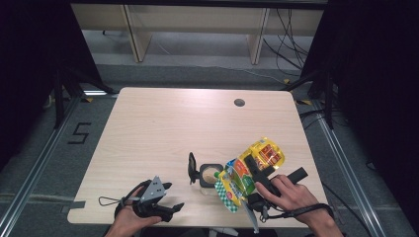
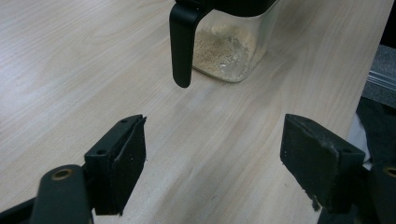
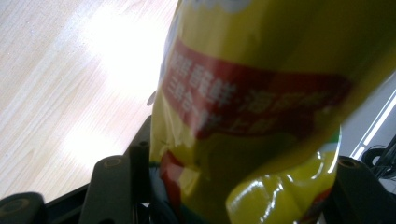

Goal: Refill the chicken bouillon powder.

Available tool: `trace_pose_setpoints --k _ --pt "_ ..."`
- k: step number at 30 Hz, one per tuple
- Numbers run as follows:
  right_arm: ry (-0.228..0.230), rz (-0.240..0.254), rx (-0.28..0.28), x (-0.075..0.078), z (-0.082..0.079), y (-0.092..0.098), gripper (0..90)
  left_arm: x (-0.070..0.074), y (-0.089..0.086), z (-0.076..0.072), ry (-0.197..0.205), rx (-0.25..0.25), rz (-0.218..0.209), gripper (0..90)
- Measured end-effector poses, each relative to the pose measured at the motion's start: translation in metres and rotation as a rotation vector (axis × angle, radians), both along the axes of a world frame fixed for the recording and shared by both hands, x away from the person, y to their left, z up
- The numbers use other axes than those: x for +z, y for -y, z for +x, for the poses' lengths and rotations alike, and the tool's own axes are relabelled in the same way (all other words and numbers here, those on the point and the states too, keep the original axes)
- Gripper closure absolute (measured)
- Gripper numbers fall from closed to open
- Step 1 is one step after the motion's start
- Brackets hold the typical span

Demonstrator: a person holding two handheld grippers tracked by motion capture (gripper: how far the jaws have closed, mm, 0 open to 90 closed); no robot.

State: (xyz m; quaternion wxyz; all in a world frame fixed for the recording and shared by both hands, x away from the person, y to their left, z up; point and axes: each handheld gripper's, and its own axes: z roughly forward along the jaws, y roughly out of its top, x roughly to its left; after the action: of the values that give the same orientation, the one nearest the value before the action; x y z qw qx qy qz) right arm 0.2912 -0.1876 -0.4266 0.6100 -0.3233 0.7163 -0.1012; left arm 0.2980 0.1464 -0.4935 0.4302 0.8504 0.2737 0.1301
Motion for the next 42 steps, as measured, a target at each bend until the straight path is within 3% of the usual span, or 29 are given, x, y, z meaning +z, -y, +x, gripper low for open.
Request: trace_pose_setpoints --k 6,10,42 --pt "0.011 -0.003 0.004 0.0009 -0.0002 0.0013 43.8 0.0005 -0.0009 0.0007 0.005 -0.004 0.016 22.1" --pt "0.003 0.004 -0.004 0.001 -0.0003 0.0018 44.1 0.0 0.0001 0.0 0.0 0.0 -0.001 22.1" --pt "0.004 -0.002 -0.003 0.0039 0.0002 0.0046 44.2 -0.0001 0.0001 0.0003 -0.002 0.0 0.0 22.1"
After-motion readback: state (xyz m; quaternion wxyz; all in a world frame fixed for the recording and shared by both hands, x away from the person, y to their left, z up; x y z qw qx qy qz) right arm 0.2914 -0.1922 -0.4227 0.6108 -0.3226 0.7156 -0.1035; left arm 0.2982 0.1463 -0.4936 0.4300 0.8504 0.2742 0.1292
